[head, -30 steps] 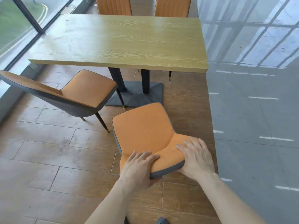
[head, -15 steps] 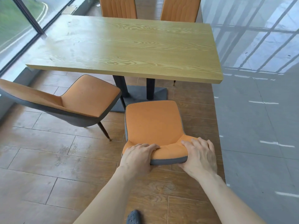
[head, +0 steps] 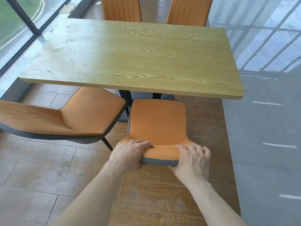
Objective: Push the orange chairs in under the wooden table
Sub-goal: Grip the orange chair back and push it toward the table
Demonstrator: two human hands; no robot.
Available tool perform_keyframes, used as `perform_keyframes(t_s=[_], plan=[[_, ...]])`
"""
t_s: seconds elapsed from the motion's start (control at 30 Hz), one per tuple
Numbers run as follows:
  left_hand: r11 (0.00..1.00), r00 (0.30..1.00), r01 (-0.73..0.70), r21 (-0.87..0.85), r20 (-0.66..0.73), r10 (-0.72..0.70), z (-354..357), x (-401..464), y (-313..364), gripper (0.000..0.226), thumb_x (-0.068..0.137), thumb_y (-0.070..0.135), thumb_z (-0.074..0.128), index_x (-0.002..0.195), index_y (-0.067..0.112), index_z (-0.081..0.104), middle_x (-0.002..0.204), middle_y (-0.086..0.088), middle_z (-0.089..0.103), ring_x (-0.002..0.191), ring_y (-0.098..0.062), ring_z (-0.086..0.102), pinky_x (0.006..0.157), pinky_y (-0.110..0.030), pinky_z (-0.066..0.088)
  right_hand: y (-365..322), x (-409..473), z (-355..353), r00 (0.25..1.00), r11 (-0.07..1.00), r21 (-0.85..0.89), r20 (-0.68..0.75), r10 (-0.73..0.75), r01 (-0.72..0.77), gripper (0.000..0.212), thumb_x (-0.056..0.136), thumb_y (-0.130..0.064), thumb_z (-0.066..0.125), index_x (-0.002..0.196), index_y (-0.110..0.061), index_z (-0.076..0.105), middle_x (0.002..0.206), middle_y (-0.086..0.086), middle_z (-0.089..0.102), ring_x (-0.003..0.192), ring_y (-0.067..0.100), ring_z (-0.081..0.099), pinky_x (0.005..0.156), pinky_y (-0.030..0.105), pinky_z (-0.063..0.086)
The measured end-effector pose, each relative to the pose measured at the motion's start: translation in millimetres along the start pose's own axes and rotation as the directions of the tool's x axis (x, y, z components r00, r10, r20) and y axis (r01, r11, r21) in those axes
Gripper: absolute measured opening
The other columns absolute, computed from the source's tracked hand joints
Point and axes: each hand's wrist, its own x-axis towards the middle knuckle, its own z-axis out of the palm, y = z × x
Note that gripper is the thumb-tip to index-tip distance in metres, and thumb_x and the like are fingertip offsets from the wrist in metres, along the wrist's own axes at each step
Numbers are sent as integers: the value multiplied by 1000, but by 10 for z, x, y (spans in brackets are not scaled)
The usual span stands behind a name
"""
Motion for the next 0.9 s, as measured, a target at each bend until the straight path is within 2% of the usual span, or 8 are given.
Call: perform_keyframes(t_s=[0.17, 0.37, 0.47, 0.57, 0.63, 0.7, 0.8, 0.9], plan=[[1000, 999, -20, 10, -42, 20, 64, -3, -22, 61, 77, 51, 72, 131, 49, 42, 115, 17, 62, 104, -14, 58, 83, -34, 51, 24, 15, 51, 999, 1000, 1, -35, -7, 7, 71, 62, -70, 81, 120, -31, 70, 117, 0, 73, 114, 28, 60, 105, 54, 34], [999, 996, -15, 28, -93, 17, 141, -2, -43, 61, 76, 53, 71, 130, 48, 43, 109, 16, 61, 102, -15, 58, 82, -32, 47, 35, 31, 47, 999, 999, -2, -31, -38, 38, 76, 66, -79, 73, 127, -35, 65, 125, -3, 69, 121, 25, 56, 108, 54, 32], [999, 992, 40, 35, -122, -36, 126, -48, 4, 74, 72, 68, 70, 136, 43, 39, 117, 11, 60, 113, -19, 56, 103, -37, 40, 49, 9, -14, 997, 999, 10, 59, -42, 41, 100, 64, -94, 57, 146, -37, 48, 149, 0, 53, 142, 28, 39, 119, 59, 19], [997, 988, 65, 33, -141, -60, 61, -145, 142, 104, 63, 81, 69, 147, 37, 26, 136, 7, 54, 129, -21, 47, 117, -46, 27, 148, -87, -106, 990, 997, 23, 117, -79, 77, 122, 59, -103, 45, 159, -41, 14, 170, 6, 18, 157, 32, 7, 124, 61, -2], [999, 989, 13, 37, -148, -7, -7, -184, 308, 110, 60, 90, 61, 149, 38, 21, 145, 7, 47, 135, -20, 40, 120, -48, 21, 278, -176, -192, 991, 995, 48, 102, -91, 87, 124, 57, -107, 34, 159, -43, 4, 172, 5, 6, 157, 30, -4, 124, 60, -5], [1000, 987, -8, 17, -159, 11, -121, -164, 531, 107, 64, 98, 44, 150, 40, 19, 150, 6, 43, 140, -20, 36, 120, -50, 20, 466, -268, -316, 994, 994, 87, 83, -77, 70, 123, 58, -109, 25, 159, -44, 2, 172, 4, 3, 157, 28, -7, 124, 58, -6], [1000, 982, -12, -2, -190, 11, -316, 2, 930, 97, 72, 97, 26, 152, 44, 12, 160, 4, 31, 148, -21, 23, 121, -50, 13, 841, -311, -565, 998, 993, 116, 55, -38, 32, 122, 59, -109, 21, 160, -44, 1, 172, 3, -3, 157, 27, -11, 125, 57, -6], [998, 975, -35, 55, -216, 46, -491, 279, 1406, 95, 75, 96, 15, 154, 44, 7, 165, 3, 21, 151, -21, 12, 122, -50, 6, 1327, -298, -864, 1000, 989, 146, 2, 9, -9, 121, 60, -108, 21, 160, -44, -1, 172, 3, -6, 157, 27, -11, 125, 58, -2]])
